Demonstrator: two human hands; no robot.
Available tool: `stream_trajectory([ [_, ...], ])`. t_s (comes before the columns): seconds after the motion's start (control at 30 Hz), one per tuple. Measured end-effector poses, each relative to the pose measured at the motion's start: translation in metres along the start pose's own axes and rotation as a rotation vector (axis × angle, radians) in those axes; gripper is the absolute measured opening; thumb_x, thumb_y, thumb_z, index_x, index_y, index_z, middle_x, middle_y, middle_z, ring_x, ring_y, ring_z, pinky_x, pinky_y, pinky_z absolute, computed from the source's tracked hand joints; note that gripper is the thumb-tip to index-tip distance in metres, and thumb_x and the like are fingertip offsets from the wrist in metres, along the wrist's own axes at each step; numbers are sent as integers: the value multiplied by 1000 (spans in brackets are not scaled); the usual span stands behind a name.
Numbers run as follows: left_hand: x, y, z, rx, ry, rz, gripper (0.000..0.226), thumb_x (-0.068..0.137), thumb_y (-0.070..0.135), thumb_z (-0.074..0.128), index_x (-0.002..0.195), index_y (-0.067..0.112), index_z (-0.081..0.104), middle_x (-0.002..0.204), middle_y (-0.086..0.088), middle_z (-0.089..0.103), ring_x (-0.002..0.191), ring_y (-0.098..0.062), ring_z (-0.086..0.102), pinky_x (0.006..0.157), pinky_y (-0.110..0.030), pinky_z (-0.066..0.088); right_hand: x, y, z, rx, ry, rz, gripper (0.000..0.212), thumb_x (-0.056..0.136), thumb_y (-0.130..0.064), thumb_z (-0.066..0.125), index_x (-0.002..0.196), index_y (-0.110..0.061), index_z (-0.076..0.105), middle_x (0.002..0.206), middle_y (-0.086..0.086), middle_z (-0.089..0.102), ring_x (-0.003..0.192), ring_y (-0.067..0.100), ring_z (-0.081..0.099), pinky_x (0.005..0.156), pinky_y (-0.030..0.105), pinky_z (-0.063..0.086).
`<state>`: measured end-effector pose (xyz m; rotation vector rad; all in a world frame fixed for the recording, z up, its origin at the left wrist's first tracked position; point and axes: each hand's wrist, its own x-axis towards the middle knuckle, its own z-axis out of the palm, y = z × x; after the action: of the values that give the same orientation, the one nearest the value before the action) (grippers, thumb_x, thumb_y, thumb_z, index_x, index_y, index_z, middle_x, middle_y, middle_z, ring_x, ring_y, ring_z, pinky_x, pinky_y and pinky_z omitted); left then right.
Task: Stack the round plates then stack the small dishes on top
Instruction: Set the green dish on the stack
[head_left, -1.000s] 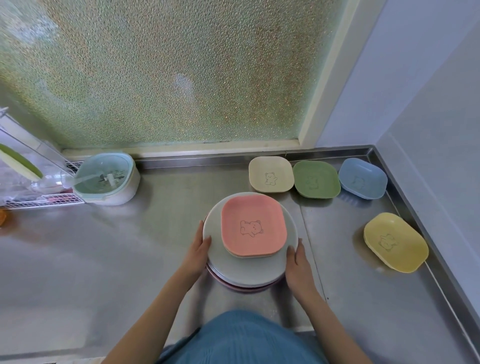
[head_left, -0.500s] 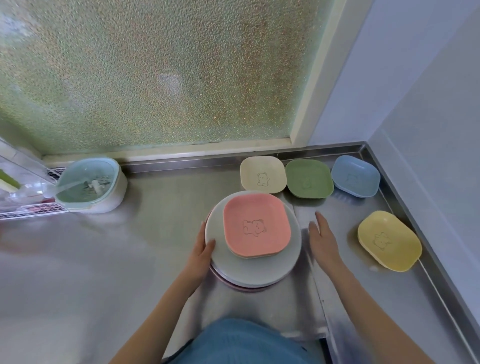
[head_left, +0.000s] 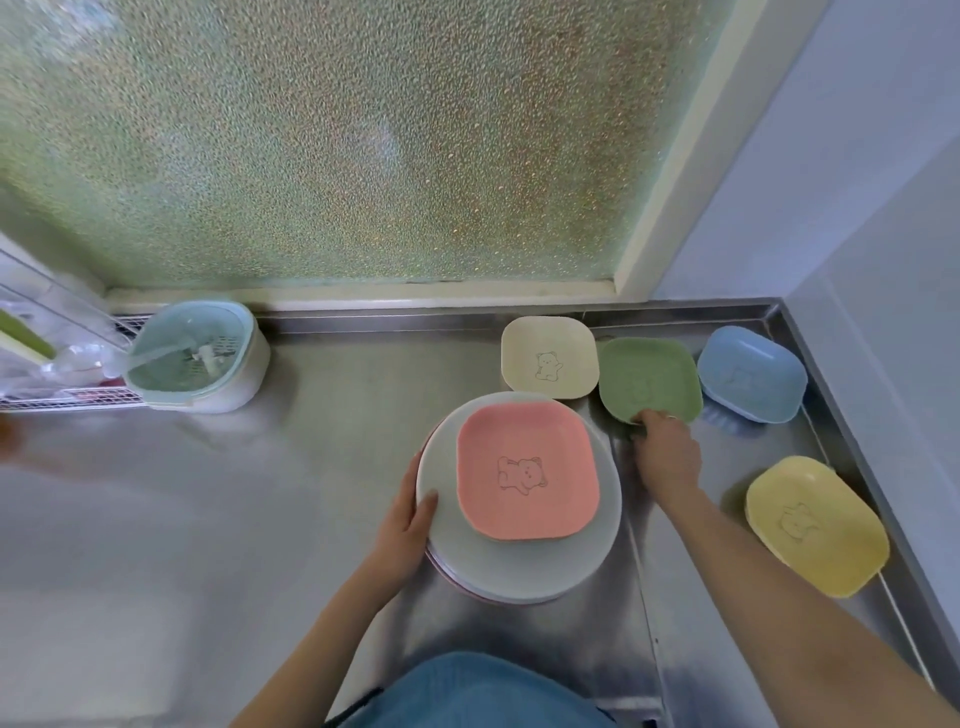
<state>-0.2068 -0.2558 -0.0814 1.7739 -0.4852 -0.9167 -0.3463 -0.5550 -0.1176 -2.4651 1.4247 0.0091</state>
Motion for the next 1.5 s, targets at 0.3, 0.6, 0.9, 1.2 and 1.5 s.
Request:
stream_trajectory([
  [0.3,-2,4,0,17,-2,-19,47,100,19,35,143,32,22,136,24,38,117,20,38,92,3,32,-58,-32,-38,247,494,-131,26,84,-6,49,96,-12,71,95,13,69,80,37,62,60,37,50],
  [0.6,-6,11,0,31,9,-26,47,99,16,37,144,27,24,140,12,37,127,-6,37,101,-20,29,-165,-80,-29,129,618,-596,29,76,-9,55,90,-26,74,76,-7,68,62,20,59,49,27,46],
  [0.9,0,37,-7,58,-16,-72,46,101,22,31,146,20,24,146,2,36,131,-11,35,103,-21,27,-179,-90,-21,3,505,-694,31,78,-9,52,98,-21,72,89,-6,72,66,18,63,56,26,51],
  [1.2,31,55,-3,293,-117,77,57,98,39,34,149,30,9,159,0,17,147,-20,11,120,-45,13,-181,-102,-42,144,442,-399,35,92,-26,42,120,-21,62,108,-5,70,84,18,60,75,31,45],
  [1.5,34,51,-5,372,-144,121,58,90,41,33,146,33,19,154,6,28,145,-22,14,117,-48,15,-152,-94,-38,192,88,134,48,97,-22,33,145,-31,27,126,1,60,135,13,35,115,50,3],
])
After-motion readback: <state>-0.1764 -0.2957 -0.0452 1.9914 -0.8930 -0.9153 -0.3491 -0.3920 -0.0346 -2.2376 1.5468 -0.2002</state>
